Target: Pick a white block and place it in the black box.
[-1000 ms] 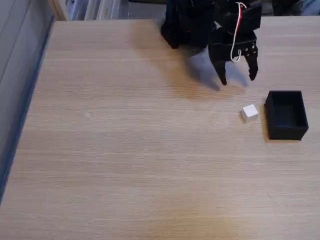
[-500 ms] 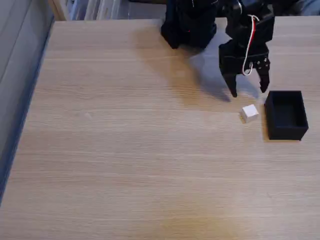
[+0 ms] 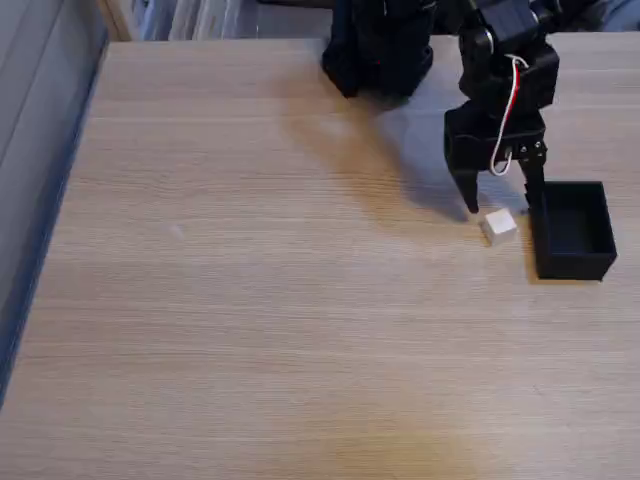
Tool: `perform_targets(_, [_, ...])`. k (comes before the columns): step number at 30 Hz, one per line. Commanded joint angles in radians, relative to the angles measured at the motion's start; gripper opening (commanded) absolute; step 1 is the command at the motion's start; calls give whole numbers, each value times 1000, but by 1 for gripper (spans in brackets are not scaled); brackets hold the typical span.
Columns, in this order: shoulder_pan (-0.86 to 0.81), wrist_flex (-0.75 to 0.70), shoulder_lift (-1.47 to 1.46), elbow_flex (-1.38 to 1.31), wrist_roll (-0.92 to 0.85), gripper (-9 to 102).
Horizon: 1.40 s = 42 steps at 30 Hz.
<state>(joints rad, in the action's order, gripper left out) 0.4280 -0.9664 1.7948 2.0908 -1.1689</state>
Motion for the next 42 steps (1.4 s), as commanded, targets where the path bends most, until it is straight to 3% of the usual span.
perform_targets(1, [-9, 8, -21, -63, -12, 30])
perform_targets(33, [-29, 57, -170, -127, -23, 28])
perform_targets(42, [-26, 57, -173, -130, -9, 3])
